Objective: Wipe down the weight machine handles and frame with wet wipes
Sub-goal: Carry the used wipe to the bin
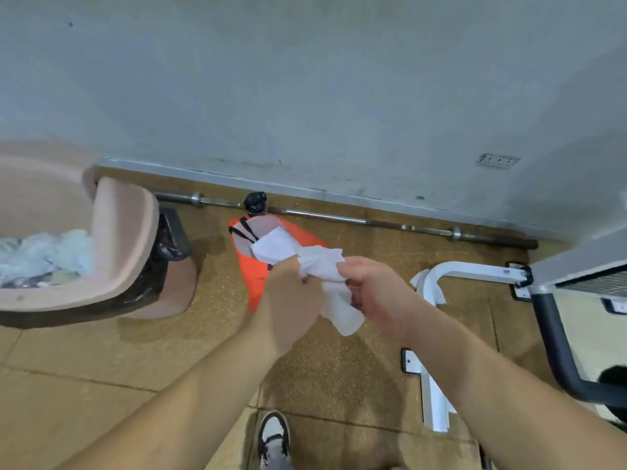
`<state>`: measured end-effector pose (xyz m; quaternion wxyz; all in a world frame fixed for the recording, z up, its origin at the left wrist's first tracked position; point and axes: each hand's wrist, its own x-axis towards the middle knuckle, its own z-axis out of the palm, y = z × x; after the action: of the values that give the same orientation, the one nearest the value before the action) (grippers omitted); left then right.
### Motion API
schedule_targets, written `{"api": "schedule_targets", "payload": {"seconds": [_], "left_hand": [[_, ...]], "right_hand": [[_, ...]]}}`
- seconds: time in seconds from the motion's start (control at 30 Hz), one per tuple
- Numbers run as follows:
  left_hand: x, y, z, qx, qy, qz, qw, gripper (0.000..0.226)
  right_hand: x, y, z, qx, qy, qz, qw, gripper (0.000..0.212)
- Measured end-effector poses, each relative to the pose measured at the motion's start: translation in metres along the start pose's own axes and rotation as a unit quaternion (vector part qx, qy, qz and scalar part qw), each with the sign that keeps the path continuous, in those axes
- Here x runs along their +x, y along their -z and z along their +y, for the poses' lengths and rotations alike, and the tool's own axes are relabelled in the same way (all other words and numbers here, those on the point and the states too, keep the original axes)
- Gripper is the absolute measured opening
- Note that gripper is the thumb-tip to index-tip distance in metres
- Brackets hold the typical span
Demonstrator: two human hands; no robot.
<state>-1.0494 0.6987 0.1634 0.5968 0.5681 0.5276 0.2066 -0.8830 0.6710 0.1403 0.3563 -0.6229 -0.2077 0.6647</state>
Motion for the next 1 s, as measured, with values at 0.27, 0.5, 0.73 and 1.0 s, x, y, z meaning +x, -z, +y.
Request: {"api": "schedule_targets", "payload": {"seconds": [0.27, 0.5, 0.73, 1.0], "left_hand": [[-0.101, 0.045, 0.074, 0.180, -0.072, 0.058, 0.979, 0.023], [-0.167, 0.052, 0.097, 0.097, -0.092, -0.036, 0.990, 0.042], [-0.171, 0.100, 0.094, -0.101, -0.008, 0.113, 0.988, 0.024], [-0.128, 0.254, 0.047, -0.071, 0.005, 0.156, 0.985, 0.025]], "right_hand": [[-0.126, -0.046, -0.082, 0.027, -0.104, -0.107, 0.988, 0.060], [-0.171, -0.063, -0.088, 0.023, -0.018, -0.026, 0.999, 0.025], [-0.166, -0.124, -0.094, 0.001, 0.016, -0.002, 1.000, 0.030], [-0.068, -0.299, -0.110, -0.070, -0.007, 0.025, 0.997, 0.021]]}}
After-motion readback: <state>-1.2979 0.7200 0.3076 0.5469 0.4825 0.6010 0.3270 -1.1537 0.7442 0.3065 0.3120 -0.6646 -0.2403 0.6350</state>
